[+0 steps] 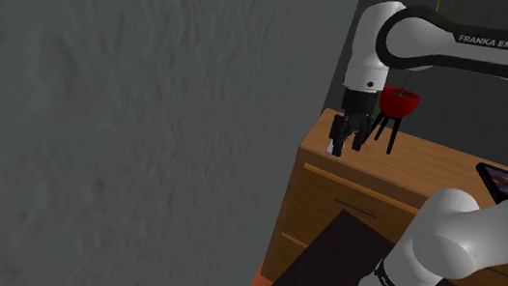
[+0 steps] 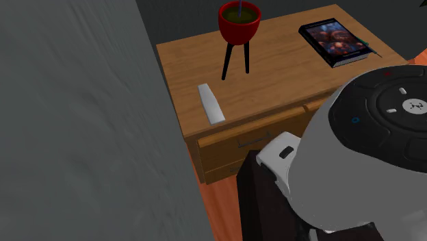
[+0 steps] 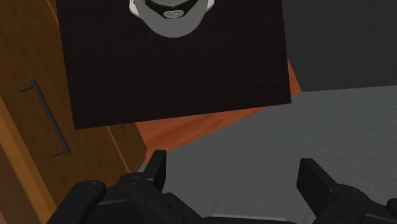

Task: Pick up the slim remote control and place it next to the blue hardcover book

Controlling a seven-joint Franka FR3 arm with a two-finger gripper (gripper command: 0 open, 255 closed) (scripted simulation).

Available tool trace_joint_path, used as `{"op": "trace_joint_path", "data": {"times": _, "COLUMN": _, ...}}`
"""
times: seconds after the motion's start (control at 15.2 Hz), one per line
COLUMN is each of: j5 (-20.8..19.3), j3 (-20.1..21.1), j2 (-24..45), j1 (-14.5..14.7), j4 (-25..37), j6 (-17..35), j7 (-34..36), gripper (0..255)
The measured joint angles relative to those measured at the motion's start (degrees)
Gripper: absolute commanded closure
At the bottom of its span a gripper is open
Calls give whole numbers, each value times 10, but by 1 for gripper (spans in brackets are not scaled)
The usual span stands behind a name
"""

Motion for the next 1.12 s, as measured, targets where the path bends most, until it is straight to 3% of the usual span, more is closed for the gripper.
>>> {"op": "trace_joint_path", "data": {"times": 0.46, "j5": -20, "j3": -19, "j2": 68, "j1": -36, "j4": 3, "j6": 75, "j7": 23, "gripper": 0}}
{"op": "trace_joint_path", "data": {"times": 1.12, "j5": -49, "j3": -67, "j2": 230, "j1": -99, "j4": 51, "j6": 212, "j7": 70, "gripper": 0}}
